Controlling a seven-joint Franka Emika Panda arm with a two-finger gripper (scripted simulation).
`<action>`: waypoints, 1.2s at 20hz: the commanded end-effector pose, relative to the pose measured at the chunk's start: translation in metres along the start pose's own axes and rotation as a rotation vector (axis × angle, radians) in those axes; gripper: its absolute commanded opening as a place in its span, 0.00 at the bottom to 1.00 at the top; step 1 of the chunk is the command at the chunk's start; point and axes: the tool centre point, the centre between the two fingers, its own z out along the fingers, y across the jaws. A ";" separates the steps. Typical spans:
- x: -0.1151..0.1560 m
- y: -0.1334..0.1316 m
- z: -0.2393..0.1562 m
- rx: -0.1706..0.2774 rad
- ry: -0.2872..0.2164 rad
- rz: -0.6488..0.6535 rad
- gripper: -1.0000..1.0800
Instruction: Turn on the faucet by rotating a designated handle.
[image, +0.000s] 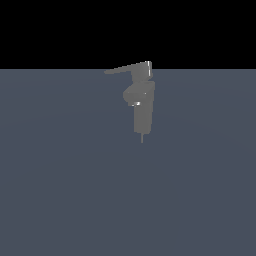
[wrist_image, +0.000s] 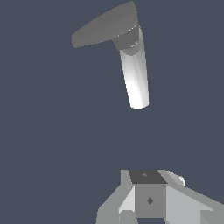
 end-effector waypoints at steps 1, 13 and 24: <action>0.016 -0.006 0.002 0.008 -0.015 0.072 0.00; 0.094 -0.033 0.025 0.009 -0.072 0.419 0.00; 0.163 -0.055 0.065 -0.031 -0.094 0.736 0.00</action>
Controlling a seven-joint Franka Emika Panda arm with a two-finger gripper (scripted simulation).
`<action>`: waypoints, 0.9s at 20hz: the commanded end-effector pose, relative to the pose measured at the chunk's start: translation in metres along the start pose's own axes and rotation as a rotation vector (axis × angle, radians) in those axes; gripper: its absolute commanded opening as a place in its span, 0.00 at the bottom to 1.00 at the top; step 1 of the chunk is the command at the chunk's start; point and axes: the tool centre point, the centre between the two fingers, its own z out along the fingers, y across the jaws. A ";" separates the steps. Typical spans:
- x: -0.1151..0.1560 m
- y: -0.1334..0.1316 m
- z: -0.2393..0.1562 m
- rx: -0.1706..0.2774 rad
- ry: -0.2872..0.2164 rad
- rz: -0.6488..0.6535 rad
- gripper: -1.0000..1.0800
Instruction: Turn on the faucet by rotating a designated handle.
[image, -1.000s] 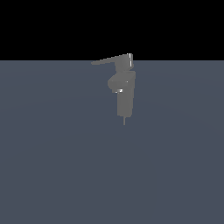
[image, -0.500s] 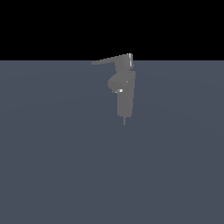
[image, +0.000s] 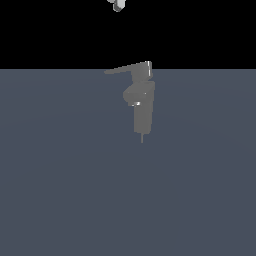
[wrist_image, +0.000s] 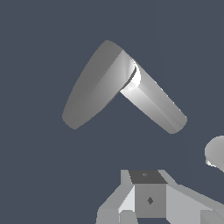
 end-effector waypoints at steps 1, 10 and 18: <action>0.009 -0.014 0.010 -0.008 0.002 0.073 0.00; 0.039 -0.061 0.051 -0.041 0.028 0.325 0.00; 0.060 -0.099 0.095 -0.068 0.076 0.534 0.00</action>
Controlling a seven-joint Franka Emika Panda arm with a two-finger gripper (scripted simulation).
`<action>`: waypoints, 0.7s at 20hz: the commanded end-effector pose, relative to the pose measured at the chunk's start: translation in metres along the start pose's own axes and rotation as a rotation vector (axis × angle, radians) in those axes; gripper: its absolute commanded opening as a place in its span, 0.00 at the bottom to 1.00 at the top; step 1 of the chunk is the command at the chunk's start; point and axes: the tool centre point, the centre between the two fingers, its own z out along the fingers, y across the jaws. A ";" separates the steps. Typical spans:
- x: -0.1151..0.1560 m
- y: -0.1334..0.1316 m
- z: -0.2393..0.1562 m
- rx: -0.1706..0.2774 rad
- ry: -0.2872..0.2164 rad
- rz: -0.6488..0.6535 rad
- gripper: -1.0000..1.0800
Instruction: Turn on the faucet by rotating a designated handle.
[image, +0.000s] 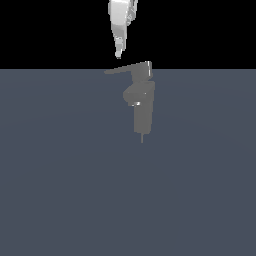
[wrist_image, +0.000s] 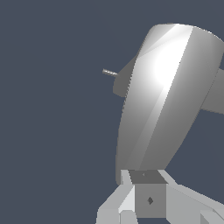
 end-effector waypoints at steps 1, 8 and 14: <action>-0.001 -0.013 0.013 -0.004 0.017 0.062 0.00; -0.005 -0.037 0.042 -0.010 0.055 0.180 0.00; -0.007 -0.047 0.056 -0.010 0.074 0.231 0.00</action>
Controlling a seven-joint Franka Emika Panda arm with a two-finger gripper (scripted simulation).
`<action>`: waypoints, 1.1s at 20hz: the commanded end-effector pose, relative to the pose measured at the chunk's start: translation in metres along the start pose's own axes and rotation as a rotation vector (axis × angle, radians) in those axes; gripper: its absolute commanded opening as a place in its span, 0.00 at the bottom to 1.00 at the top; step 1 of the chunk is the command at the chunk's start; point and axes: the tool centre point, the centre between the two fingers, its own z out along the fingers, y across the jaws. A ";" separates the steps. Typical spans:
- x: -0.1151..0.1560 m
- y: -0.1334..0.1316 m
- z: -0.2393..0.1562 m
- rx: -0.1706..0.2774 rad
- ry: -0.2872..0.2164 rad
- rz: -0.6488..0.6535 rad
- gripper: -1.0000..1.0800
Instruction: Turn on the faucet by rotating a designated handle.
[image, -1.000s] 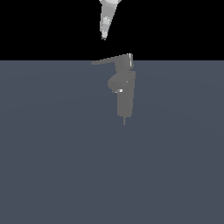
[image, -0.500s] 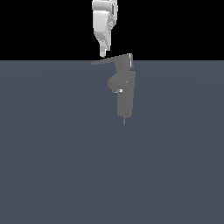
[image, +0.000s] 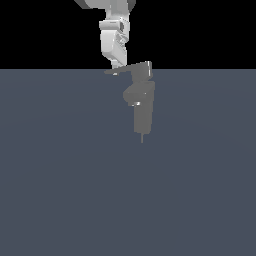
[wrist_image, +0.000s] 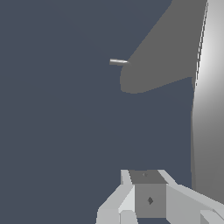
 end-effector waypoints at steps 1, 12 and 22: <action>-0.001 -0.003 0.003 0.001 0.005 0.016 0.00; -0.002 0.004 0.005 0.001 0.007 0.020 0.00; -0.003 0.023 0.005 0.001 0.007 0.020 0.00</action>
